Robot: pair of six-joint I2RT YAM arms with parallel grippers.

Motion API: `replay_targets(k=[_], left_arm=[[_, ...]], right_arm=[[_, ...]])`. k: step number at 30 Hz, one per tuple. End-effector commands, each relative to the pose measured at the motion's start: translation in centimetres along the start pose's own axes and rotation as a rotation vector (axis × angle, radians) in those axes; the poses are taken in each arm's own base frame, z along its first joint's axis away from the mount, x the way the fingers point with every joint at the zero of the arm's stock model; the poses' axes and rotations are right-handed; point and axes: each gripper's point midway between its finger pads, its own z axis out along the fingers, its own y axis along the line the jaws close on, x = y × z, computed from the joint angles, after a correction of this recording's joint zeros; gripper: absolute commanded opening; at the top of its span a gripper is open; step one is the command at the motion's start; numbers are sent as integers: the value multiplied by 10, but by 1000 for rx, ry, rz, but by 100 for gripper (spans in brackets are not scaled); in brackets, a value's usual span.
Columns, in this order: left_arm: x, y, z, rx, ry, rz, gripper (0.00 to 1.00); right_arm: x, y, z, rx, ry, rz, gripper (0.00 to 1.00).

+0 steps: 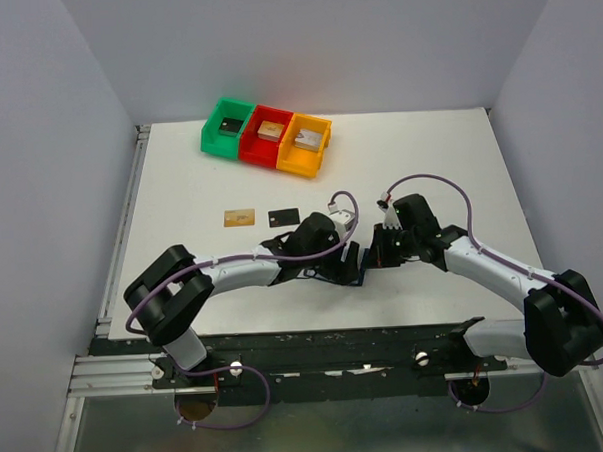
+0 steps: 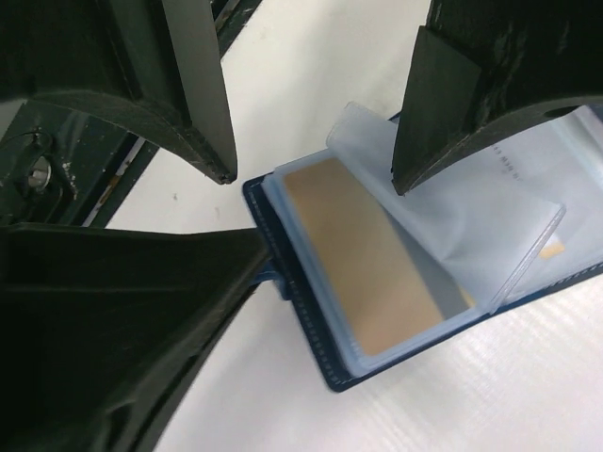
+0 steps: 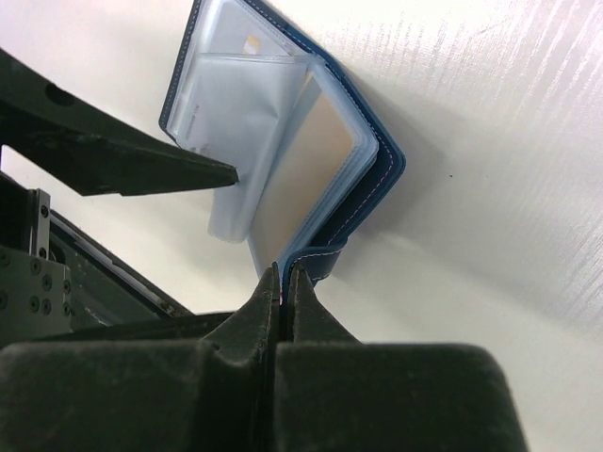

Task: Take the credit cards out of the card holder
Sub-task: Remove the credit card from the card holder.

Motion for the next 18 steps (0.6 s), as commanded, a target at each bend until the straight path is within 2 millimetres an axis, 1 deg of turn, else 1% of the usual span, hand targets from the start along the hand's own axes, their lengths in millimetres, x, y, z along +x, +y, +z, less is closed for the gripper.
replay_targets(k=[1,6,12,16,18], left_arm=[[-10,-19,-6,68,-46,47,78],[-10,-20,-5,76,-41,47,78],[-6,-35,2,140,2,77,78],[-8,-43,6,159,18,115,78],[-12,-40,3,127,-12,113,78]], right_arm=[[4,-3,1,3,9,2,0],[3,-3,1,4,5,1,1],[5,-5,0,19,1,7,0],[7,-10,-1,42,-6,17,0],[6,-12,-2,50,-13,18,0]])
